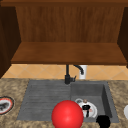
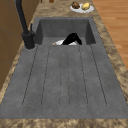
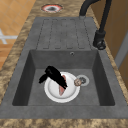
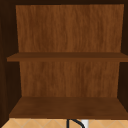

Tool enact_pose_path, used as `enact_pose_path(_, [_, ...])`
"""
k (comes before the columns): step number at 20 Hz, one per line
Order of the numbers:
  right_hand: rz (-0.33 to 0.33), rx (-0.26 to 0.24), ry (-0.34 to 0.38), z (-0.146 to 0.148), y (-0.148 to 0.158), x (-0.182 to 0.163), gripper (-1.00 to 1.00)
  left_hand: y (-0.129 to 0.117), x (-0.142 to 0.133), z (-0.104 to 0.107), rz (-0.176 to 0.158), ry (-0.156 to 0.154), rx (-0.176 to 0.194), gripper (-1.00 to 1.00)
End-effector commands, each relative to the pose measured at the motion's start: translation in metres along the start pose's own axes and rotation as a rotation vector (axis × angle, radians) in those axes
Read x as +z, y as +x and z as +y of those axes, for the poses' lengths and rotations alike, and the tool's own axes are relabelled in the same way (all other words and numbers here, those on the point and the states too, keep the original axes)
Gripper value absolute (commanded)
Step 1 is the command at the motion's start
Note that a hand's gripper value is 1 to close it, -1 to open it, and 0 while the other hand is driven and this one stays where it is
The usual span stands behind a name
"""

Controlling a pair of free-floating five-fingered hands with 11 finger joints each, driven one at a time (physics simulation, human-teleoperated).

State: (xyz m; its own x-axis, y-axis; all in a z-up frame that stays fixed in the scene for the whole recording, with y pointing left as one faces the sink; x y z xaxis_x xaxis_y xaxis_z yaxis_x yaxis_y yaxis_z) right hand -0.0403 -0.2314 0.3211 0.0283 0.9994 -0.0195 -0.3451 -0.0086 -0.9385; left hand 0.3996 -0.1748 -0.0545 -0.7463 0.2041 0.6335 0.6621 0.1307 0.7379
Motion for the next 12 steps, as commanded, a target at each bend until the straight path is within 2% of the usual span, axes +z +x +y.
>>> enact_pose_path(1, [0.0, 0.0, 0.0, 0.0, 0.0, 0.0, 0.0, -0.0065, 0.007, -0.0024, 0.009, 0.006, 0.063, -1.0])
enact_pose_path(5, [0.0, 0.0, 0.0, 0.0, 0.0, 0.0, 0.0, -0.0076, 0.0023, 0.002, -0.004, 0.002, 0.018, -1.0])
enact_pose_path(7, [0.0, 0.0, 0.0, 0.0, 0.0, 0.0, 0.0, -0.0076, 0.0017, 0.0067, 0.0, 0.003, 0.008, -1.0])
enact_pose_path(12, [0.0, 0.0, 0.0, 0.0, 0.0, 0.0, 0.0, -0.0003, -0.0011, 0.0027, 0.004, -0.007, -0.007, -1.0])
